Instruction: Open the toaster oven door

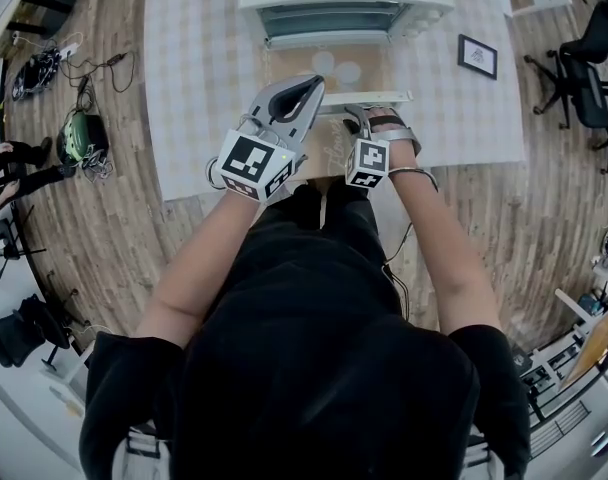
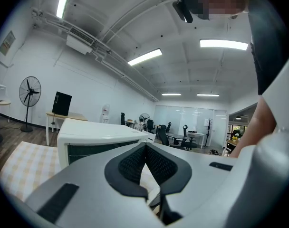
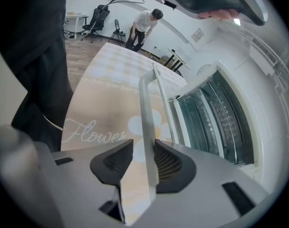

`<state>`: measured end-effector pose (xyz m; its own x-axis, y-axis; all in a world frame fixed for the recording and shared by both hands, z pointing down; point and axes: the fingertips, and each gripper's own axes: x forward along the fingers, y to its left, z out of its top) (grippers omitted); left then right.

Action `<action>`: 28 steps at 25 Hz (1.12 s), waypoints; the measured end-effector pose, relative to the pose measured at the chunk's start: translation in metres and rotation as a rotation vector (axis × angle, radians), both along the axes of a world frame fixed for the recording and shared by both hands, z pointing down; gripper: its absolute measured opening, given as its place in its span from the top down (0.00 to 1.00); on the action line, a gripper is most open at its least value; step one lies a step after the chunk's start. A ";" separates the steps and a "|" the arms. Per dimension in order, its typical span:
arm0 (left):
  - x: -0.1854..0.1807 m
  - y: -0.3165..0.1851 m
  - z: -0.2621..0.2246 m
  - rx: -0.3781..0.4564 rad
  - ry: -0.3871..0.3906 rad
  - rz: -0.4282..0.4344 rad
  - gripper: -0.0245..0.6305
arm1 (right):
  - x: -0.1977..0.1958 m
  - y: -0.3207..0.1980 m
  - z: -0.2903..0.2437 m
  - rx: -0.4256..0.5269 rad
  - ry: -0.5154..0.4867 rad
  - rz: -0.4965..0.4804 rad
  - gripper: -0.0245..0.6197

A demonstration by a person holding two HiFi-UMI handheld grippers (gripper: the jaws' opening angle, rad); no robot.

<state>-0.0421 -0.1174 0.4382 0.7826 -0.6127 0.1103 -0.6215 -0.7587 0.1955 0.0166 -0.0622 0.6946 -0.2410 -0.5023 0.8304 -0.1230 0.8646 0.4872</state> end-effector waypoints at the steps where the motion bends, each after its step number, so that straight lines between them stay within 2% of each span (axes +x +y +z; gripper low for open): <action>1: 0.000 0.000 0.000 0.002 -0.001 0.000 0.94 | 0.000 0.000 0.002 0.008 0.003 -0.003 0.74; 8: 0.000 0.003 0.003 0.023 -0.011 0.001 0.94 | 0.001 0.008 0.017 0.035 0.017 -0.010 0.72; 17: 0.003 0.011 0.007 0.098 -0.035 0.024 0.94 | 0.000 0.013 0.033 0.064 0.022 -0.009 0.71; 21: 0.004 0.020 0.020 0.054 -0.069 0.032 0.94 | 0.000 0.014 0.041 0.081 0.030 -0.010 0.71; 28: 0.007 0.031 0.035 0.052 -0.087 0.041 0.94 | 0.007 0.023 0.063 0.022 0.045 0.013 0.70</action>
<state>-0.0352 -0.0862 0.4735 0.7962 -0.5866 0.1481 -0.6023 -0.7917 0.1022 0.0235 -0.0389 0.7572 -0.1965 -0.5236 0.8290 -0.1117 0.8519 0.5116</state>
